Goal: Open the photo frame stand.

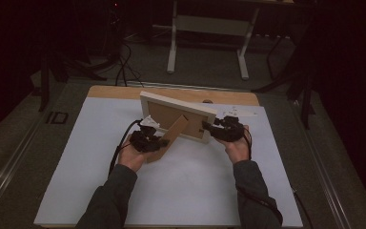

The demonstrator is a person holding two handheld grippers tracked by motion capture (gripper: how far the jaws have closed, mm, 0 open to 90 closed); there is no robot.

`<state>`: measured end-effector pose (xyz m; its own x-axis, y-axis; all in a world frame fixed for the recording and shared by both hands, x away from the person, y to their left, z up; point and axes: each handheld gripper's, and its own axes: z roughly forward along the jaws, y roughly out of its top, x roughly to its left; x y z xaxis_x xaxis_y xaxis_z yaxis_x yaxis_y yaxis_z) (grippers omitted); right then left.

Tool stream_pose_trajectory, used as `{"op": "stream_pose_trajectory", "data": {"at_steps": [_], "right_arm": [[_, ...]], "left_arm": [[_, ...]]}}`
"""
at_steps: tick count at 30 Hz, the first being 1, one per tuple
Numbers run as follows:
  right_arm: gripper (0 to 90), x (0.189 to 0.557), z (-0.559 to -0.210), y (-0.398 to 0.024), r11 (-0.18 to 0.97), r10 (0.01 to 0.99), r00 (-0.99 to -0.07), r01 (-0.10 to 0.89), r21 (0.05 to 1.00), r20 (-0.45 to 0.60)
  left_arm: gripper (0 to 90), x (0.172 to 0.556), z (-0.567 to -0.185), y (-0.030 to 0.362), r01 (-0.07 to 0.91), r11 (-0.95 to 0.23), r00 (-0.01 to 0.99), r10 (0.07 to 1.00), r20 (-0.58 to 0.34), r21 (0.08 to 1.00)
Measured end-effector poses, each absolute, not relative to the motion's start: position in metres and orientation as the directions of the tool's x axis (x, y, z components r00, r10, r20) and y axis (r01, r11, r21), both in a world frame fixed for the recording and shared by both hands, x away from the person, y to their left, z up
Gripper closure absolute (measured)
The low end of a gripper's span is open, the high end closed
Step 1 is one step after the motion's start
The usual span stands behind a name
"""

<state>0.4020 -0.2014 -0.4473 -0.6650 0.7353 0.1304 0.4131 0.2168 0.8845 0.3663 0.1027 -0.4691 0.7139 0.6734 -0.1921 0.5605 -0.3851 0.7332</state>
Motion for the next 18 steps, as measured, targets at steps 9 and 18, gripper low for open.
{"op": "stream_pose_trajectory", "data": {"at_steps": [9,18], "right_arm": [[56.1,0.4011,-0.4433,-0.1979,0.205,0.732,-0.67,0.393,0.897,0.126],[54.8,0.4001,-0.4453,-0.2,0.192,0.719,-0.679,0.4,0.896,0.149]], "left_arm": [[80.0,0.3684,-0.4718,0.1022,0.578,-0.357,0.687,0.698,-0.202,0.734],[80.3,0.3624,-0.4742,0.1024,0.583,-0.347,0.687,0.693,-0.218,0.734]]}}
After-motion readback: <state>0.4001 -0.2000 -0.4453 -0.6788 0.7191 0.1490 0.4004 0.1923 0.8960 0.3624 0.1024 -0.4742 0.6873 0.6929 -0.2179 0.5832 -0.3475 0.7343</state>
